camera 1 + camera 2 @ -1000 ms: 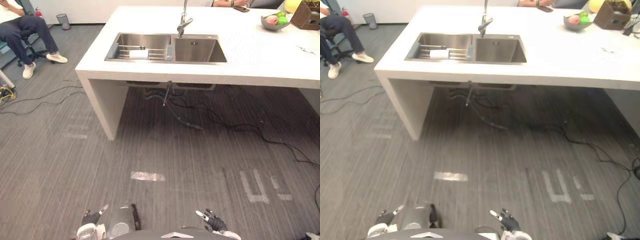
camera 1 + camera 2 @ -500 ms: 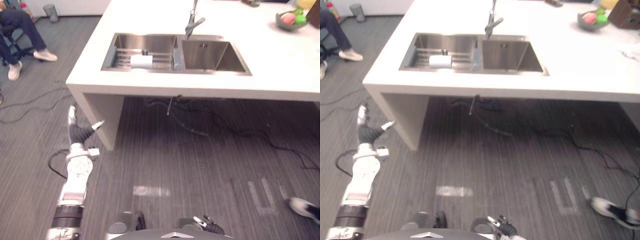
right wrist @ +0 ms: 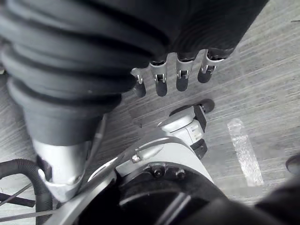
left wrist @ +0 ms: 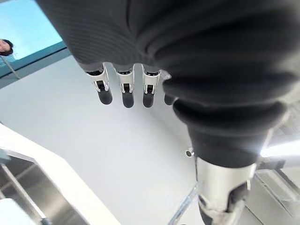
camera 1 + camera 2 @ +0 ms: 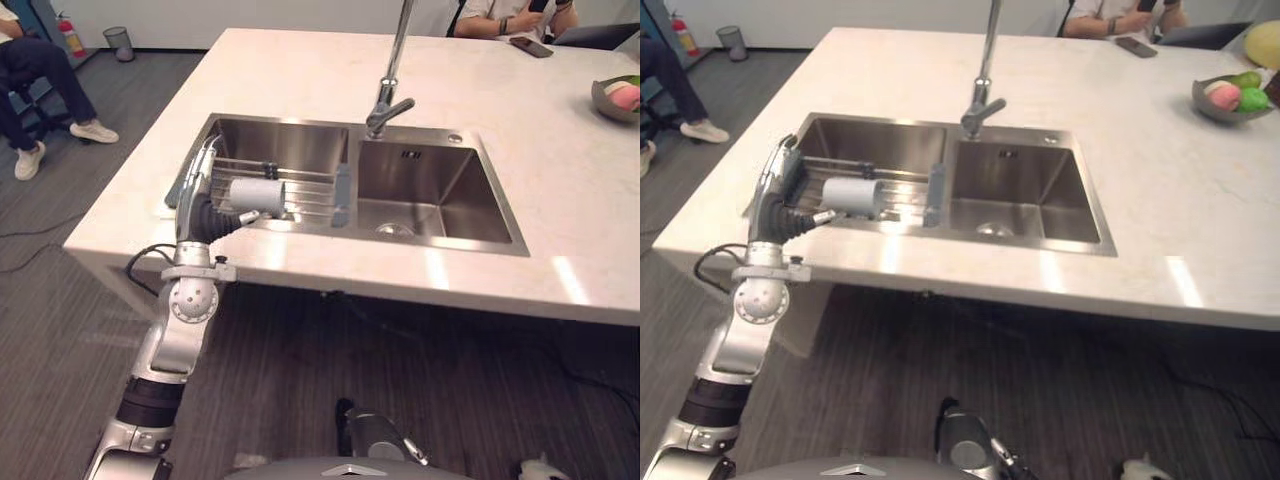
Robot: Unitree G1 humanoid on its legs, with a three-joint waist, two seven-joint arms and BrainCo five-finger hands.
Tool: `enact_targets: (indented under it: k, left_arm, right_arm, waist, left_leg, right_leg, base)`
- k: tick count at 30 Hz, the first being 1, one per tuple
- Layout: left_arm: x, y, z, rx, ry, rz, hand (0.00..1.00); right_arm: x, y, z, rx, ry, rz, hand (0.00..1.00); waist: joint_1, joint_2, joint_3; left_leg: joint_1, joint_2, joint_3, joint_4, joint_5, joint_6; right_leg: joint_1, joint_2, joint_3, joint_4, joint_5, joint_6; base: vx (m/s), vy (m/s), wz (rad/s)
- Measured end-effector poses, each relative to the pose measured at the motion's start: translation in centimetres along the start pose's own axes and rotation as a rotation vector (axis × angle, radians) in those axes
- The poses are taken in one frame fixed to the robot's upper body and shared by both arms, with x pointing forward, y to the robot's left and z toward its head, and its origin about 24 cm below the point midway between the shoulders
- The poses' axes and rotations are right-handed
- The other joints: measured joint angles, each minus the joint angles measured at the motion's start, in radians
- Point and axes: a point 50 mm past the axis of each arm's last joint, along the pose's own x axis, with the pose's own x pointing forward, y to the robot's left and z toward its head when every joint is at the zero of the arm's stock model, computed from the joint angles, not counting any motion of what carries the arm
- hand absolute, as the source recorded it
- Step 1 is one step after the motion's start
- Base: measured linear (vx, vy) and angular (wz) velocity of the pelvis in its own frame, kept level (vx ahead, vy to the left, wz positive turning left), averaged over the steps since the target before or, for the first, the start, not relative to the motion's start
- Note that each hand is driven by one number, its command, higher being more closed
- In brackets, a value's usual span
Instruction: Walk over to the sink, pick up the cup, carry it to the dishwasher, place the cup inside the dishwasher, then close the dishwasher door
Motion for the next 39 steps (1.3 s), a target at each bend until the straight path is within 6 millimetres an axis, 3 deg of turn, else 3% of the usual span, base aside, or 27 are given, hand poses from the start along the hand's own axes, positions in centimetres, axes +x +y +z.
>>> enact_targets:
  k: [1,3,4,5,6,7,8,9,11,13,15,17,21,39]
  left_arm:
    - [-0.1,-0.1,0.1,0.001,0.0,-0.01,0.0]
    - [-0.4,-0.7,0.2,-0.001,0.01,-0.061,0.0]
    - [-0.4,-0.8,0.2,-0.002,0.009,-0.075,0.0]
    - [-0.4,-0.9,0.2,0.003,0.009,-0.098,0.0]
    - [-0.4,-0.9,0.1,0.012,0.007,-0.12,0.0]
    - [-0.4,-0.9,0.1,0.019,0.004,-0.131,0.0]
    - [-0.3,-0.7,0.0,0.043,-0.004,-0.154,0.0]
    - [0.0,-0.6,0.1,0.074,-0.019,-0.175,0.0]
    - [0.6,-0.4,0.3,0.122,-0.043,-0.215,0.0]
    - [1.1,-0.7,0.5,0.22,-0.09,-0.314,0.0]
    - [1.1,-1.4,-0.1,0.264,-0.078,-0.386,0.0]
    - [0.8,-2.3,-2.0,0.342,-0.002,-0.464,0.0]
    - [0.6,-2.7,-4.3,0.437,0.089,-0.555,0.0]
    - [0.5,-2.6,-7.2,0.556,0.203,-0.667,0.0]
  right_arm:
    - [0.0,-0.2,0.0,-0.011,0.013,0.002,0.0]
    - [-0.2,-0.6,-0.4,-0.031,0.057,0.013,0.0]
    - [-0.4,-0.7,-0.6,-0.031,0.068,0.012,0.0]
    - [-0.5,-0.8,-1.0,-0.037,0.081,0.011,0.0]
    - [-0.7,-1.0,-1.3,-0.042,0.095,0.007,0.0]
    - [-0.7,-1.1,-1.4,-0.044,0.1,0.005,0.0]
    - [-0.9,-1.4,-1.5,-0.051,0.106,0.0,0.0]
    - [-1.0,-1.7,-1.4,-0.062,0.11,0.002,0.0]
    - [-0.8,-1.8,-0.8,-0.065,0.102,0.014,0.0]
    - [-0.6,-1.1,-0.9,-0.055,0.102,0.039,0.0]
    - [-0.5,-1.0,-0.8,-0.054,0.101,0.043,0.0]
    - [-0.4,-0.9,-0.6,-0.055,0.099,0.045,0.0]
    - [-0.4,-0.8,-0.6,-0.054,0.109,0.048,0.0]
    - [-0.2,-0.7,-0.2,-0.116,0.136,0.043,0.0]
  waist:
    - [0.0,0.006,-0.006]
    - [0.0,0.017,-0.013]
    - [0.0,0.017,-0.013]
    - [0.0,0.021,-0.013]
    - [0.003,0.01,-0.01]
    - [0.007,0.01,-0.011]
    - [0.015,0.012,-0.016]
    - [0.013,0.023,-0.026]
    - [0.01,0.04,-0.042]
    - [-0.008,0.006,-0.041]
    - [-0.013,0.004,-0.041]
    - [-0.03,0.011,-0.039]
    - [-0.051,0.016,-0.037]
    - [-0.084,0.004,-0.031]
  left_leg:
    - [-0.022,0.008,-0.007,0.054,0.008,-0.001]
    - [-0.168,0.047,-0.027,0.364,0.11,0.016]
    - [-0.206,0.063,-0.021,0.436,0.094,0.017]
    - [-0.256,0.078,0.006,0.512,0.023,0.015]
    - [-0.282,0.073,0.036,0.5,-0.036,0.018]
    - [-0.286,0.066,0.053,0.466,-0.058,0.019]
    - [-0.283,0.038,0.08,0.322,-0.078,0.02]
    - [-0.283,0.002,0.09,0.105,-0.026,0.023]
    - [-0.276,-0.031,0.094,-0.091,0.132,0.008]
    - [-0.22,-0.083,0.097,-0.242,0.199,0.02]
    - [-0.206,-0.097,0.101,-0.291,0.221,0.024]
    - [-0.188,-0.107,0.111,-0.325,0.232,0.029]
    - [-0.157,-0.104,0.114,-0.369,0.249,0.024]
    - [-0.123,-0.102,0.113,-0.413,0.265,0.018]
  right_leg:
    - [0.009,0.008,-0.001,-0.003,-0.008,-0.003]
    - [0.091,0.032,-0.009,-0.079,-0.022,-0.026]
    - [0.118,0.039,-0.014,-0.107,-0.016,-0.035]
    - [0.177,0.045,-0.019,-0.152,-0.013,-0.046]
    - [0.235,0.043,-0.02,-0.197,-0.009,-0.048]
    - [0.26,0.039,-0.019,-0.217,-0.004,-0.047]
    - [0.292,0.03,-0.01,-0.247,0.01,-0.03]
    - [0.298,0.024,-0.003,-0.259,0.013,-0.021]
    - [0.296,0.023,0.008,-0.265,0.012,0.005]
    - [0.298,-0.015,-0.001,-0.302,0.023,0.021]
    - [0.298,-0.028,-0.002,-0.321,0.031,0.032]
    - [0.301,-0.032,0.001,-0.339,0.038,0.039]
    - [0.317,-0.026,-0.004,-0.364,0.046,0.042]
    - [0.379,-0.015,-0.021,-0.455,0.083,0.048]
  base:
    - [0.25,-0.167,-0.07]
    - [0.26,-0.138,0.03]
    - [0.26,-0.099,0.09]
    - [0.26,-0.074,0.05]
    - [0.26,-0.069,-0.02]
    - [0.25,-0.033,-0.17]
    - [0.22,0.029,-0.23]
    - [0.21,0.067,-0.2]
    - [0.19,0.114,-0.13]
    - [0.2,0.109,0.05]
    - [0.08,0.076,0.04]
    - [0.03,0.049,-0.06]
    - [0.0,-0.016,-0.06]
    - [0.0,-0.007,0.02]
